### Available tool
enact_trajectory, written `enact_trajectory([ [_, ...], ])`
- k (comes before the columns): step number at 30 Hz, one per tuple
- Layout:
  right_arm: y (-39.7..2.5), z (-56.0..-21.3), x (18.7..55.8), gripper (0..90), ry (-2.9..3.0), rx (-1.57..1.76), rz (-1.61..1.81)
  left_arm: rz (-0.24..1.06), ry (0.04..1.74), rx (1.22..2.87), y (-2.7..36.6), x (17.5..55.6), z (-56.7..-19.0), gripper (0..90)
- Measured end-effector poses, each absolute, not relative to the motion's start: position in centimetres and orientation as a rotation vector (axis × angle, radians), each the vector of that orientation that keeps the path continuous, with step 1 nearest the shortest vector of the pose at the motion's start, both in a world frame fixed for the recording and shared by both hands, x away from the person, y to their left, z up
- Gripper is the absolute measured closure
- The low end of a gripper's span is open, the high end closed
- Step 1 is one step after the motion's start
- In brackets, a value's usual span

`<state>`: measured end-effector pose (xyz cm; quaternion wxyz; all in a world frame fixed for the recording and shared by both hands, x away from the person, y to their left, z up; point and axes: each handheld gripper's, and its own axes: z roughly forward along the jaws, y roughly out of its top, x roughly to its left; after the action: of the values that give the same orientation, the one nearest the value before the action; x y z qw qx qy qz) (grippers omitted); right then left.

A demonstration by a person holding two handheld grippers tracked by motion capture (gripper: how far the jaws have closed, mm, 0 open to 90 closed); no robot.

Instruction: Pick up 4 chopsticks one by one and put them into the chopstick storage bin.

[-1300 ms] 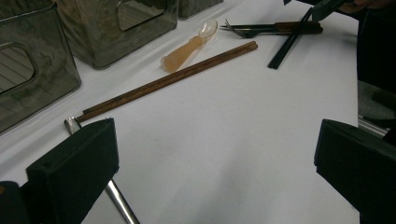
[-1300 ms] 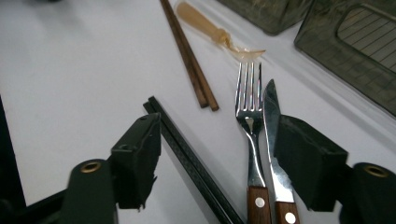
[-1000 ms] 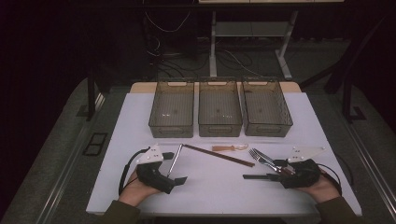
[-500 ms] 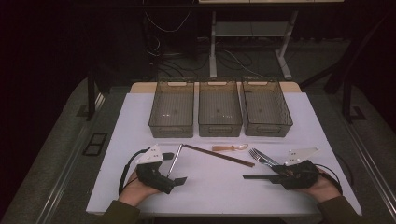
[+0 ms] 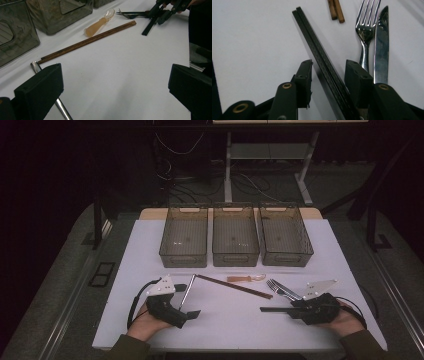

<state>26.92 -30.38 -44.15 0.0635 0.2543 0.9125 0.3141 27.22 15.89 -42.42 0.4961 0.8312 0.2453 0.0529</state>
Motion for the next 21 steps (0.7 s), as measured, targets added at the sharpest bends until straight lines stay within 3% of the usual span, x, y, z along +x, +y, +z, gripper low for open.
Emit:
enact_trajectory([
  [21,-30.35,-44.12,26.76,70.0,2.756,0.768,0.948,0.123,0.587,2.023,15.76,27.19,-42.49,0.0],
])
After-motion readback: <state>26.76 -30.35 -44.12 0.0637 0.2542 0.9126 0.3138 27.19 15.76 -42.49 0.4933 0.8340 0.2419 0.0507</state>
